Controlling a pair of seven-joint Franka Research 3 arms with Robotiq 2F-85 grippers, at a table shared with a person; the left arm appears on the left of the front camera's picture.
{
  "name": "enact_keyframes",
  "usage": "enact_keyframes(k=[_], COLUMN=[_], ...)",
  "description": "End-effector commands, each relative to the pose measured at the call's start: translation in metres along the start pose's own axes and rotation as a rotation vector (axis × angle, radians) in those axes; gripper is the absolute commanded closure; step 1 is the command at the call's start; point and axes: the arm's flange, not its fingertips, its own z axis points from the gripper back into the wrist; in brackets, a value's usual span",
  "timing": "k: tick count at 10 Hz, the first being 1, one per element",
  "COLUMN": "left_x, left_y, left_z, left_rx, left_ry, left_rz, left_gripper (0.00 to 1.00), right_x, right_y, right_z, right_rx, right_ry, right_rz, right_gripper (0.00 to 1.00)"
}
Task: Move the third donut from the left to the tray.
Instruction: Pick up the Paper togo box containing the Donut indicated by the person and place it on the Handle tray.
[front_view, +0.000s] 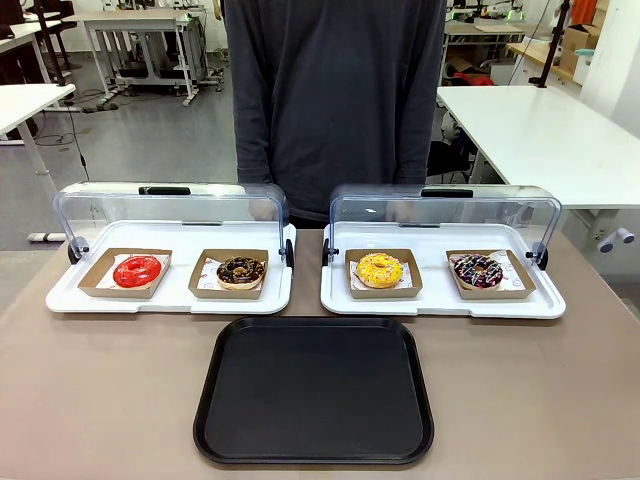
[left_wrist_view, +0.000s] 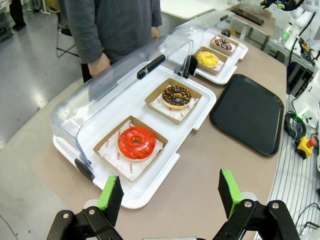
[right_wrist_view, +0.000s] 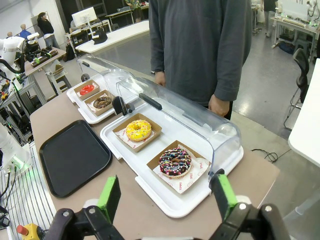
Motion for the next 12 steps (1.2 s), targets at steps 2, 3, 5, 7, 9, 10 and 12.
enact_keyframes(k=[2, 3, 5, 7, 9, 10, 12], left_x=[0.001, 0.001, 0.001, 0.001, 0.001, 0.001, 0.001], left_y=[-0.001, -0.001, -0.001, -0.001, -0.001, -0.001, -0.001], left_z=[0.0007, 0.0007, 0.0007, 0.0007, 0.0007, 0.0007, 0.0007], left_rx=[0.0, 0.0, 0.0, 0.0, 0.0, 0.0, 0.0], left_ry=[-0.001, -0.001, -0.001, -0.001, -0.001, -0.001, -0.001], left_rz=[0.0, 0.0, 0.0, 0.0, 0.0, 0.0, 0.0], left_gripper=[0.0, 0.0, 0.0, 0.0, 0.0, 0.0, 0.0], right_x=[0.002, 0.002, 0.002, 0.002, 0.002, 0.002, 0.002], right_y=[-0.0006, -0.0006, -0.0006, -0.0006, -0.0006, -0.0006, -0.0006], right_z=[-0.0005, -0.0005, -0.0005, -0.0005, -0.0005, -0.0005, -0.0005], right_rx=[-0.001, -0.001, -0.001, -0.001, -0.001, -0.001, -0.001], right_ry=[-0.009, -0.009, -0.009, -0.009, -0.009, -0.009, -0.009], right_rz=[0.011, 0.011, 0.011, 0.011, 0.011, 0.011, 0.011], right_gripper=[0.0, 0.0, 0.0, 0.0, 0.0, 0.0, 0.0])
